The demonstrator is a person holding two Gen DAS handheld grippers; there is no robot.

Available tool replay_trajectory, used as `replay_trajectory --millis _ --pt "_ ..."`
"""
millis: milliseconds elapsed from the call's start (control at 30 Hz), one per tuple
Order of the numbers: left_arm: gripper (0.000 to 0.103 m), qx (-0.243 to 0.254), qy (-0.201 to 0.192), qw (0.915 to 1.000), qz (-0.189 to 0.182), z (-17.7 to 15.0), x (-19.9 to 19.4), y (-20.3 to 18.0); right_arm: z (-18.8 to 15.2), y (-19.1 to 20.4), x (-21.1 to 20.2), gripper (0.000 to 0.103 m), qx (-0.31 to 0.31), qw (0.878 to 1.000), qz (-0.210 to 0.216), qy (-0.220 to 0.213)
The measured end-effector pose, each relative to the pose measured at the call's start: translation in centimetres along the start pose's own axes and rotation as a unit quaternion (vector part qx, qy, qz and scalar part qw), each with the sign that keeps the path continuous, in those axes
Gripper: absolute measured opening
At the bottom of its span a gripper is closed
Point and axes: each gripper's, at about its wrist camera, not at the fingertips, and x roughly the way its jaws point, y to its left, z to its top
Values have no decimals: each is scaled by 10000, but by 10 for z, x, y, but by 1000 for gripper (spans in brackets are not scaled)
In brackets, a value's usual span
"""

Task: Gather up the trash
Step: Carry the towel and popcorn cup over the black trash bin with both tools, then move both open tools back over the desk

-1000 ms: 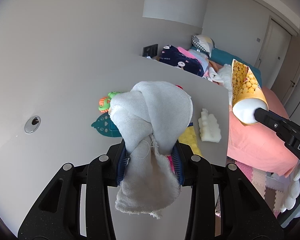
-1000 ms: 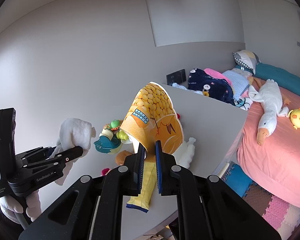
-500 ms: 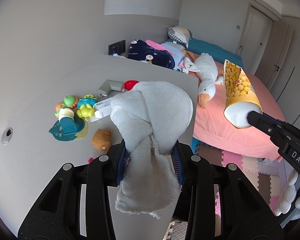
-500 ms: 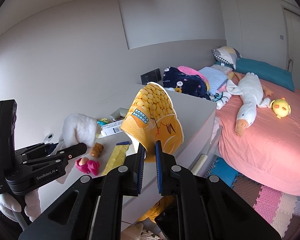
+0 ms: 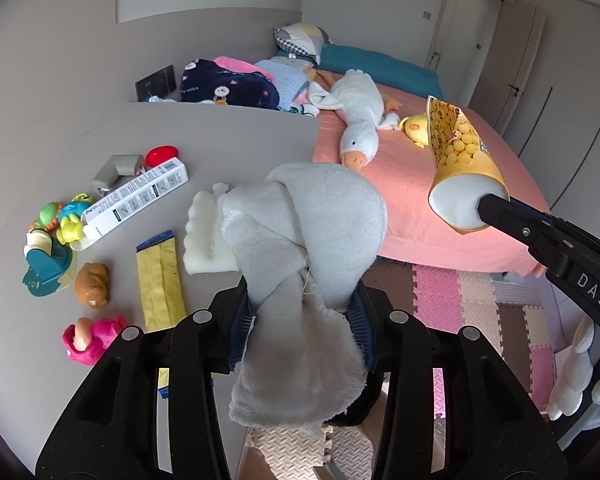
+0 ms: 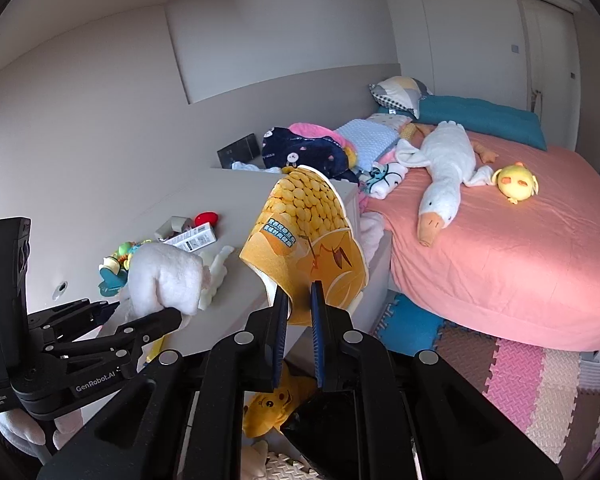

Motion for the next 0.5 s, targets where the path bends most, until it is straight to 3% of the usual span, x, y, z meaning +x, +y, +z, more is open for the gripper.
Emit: replay_trajectory --millis 267,300,333,367,400,500 --pt "45 456 304 9983 -182 -3 31 -35 -2 -39 8 12 372 9983 -435 53" --pt "51 533 328 9979 -187 -3 34 -39 -2 -44 9 22 415 9975 -555 111" --pt "68 590 298 9978 -111 -3 35 -42 -2 -49 10 47 456 9965 -686 156" --pt "83 633 205 9978 30 -4 34 -43 -3 -54 10 60 500 9952 -836 115" --pt "87 666 92 9976 153 -3 32 -44 -4 -57 8 69 532 9940 -954 19" --pt "90 584 -47 9980 225 0 27 -35 -5 -68 10 69 682 9929 -979 18"
